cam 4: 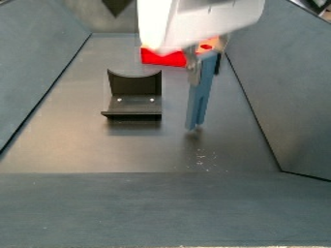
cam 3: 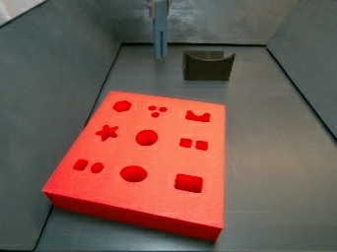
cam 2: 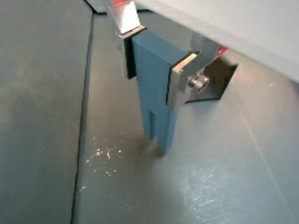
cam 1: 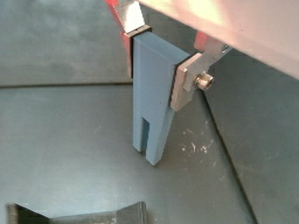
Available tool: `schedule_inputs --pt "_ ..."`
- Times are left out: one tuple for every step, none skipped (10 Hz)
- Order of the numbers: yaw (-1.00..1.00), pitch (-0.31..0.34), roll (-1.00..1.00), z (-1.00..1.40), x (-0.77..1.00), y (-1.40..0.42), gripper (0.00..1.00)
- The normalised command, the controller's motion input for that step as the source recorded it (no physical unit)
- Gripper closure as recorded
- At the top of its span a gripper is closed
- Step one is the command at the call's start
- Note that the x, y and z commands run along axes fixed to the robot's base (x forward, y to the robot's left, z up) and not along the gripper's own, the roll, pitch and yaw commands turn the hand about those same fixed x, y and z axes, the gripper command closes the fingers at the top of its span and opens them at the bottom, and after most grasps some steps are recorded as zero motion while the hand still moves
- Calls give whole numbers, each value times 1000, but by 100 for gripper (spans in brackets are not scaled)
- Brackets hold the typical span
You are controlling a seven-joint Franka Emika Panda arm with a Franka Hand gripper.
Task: Pick up the double-square object. Move up. Move to above the board. Insert the double-square object.
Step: Move up, then move to above the board.
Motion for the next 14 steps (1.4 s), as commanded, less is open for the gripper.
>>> schedule_inputs --pt "3 47 19 546 -46 -9 100" --pt "1 54 36 382 -32 -4 100" --pt "1 64 51 215 -18 1 100" --pt "144 -51 -38 1000 -56 176 100" --pt "139 -42 -38 1000 -61 174 100" --pt "104 -22 -34 1000 -64 140 100" --pt "70 0 -20 1000 -50 114 100" --pt "40 38 2 1000 -35 101 100" --pt "21 67 17 864 -18 79 100" --pt "9 83 29 705 -8 52 100" --pt "6 88 38 542 -2 34 100" --pt "8 89 50 330 -4 18 100" --pt "14 85 53 174 -4 10 100" --pt "-1000 67 37 167 63 -1000 100"
